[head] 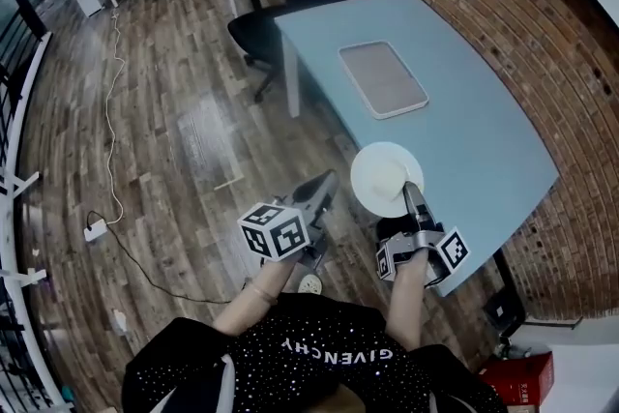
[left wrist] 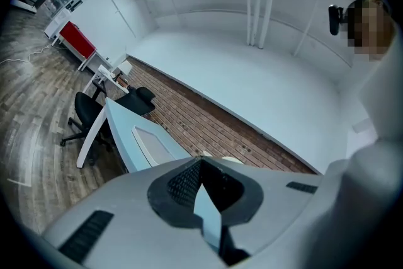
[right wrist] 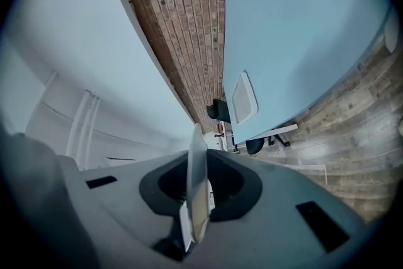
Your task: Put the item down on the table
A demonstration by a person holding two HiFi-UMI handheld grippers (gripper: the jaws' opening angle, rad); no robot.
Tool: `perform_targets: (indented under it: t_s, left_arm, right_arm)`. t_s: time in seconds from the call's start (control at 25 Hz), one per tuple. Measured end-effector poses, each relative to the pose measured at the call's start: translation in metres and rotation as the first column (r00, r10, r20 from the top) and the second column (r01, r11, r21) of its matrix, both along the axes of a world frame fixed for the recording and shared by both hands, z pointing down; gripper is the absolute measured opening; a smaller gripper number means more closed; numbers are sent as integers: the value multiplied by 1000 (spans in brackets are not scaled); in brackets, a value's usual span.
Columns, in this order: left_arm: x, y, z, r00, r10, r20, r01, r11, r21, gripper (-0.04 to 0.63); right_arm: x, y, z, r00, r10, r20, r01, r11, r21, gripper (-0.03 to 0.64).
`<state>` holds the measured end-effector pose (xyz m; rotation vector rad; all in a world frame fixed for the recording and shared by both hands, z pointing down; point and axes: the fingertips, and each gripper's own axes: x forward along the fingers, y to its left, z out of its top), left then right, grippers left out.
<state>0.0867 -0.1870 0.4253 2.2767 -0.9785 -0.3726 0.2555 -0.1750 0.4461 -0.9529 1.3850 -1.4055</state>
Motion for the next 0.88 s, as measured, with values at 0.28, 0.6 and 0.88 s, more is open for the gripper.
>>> perform_targets:
  t_s: [0.28,0.6,0.88]
  left_arm:
    - [4,-9,10,1000,-24,7,24,999,-26,9]
    - [10,-16,18,998,-14,53,16,999,-44,9]
    - [23,-42,21,999,14,37,-13,999,-32,9]
  right_arm:
    - [-1,-8,9,998,-45,43,45,999,-1,46]
    - [16,-2,22,1000,6,13,-5,999,-51,46]
    - [36,-23,29,998,58,6,-58,997,-59,46]
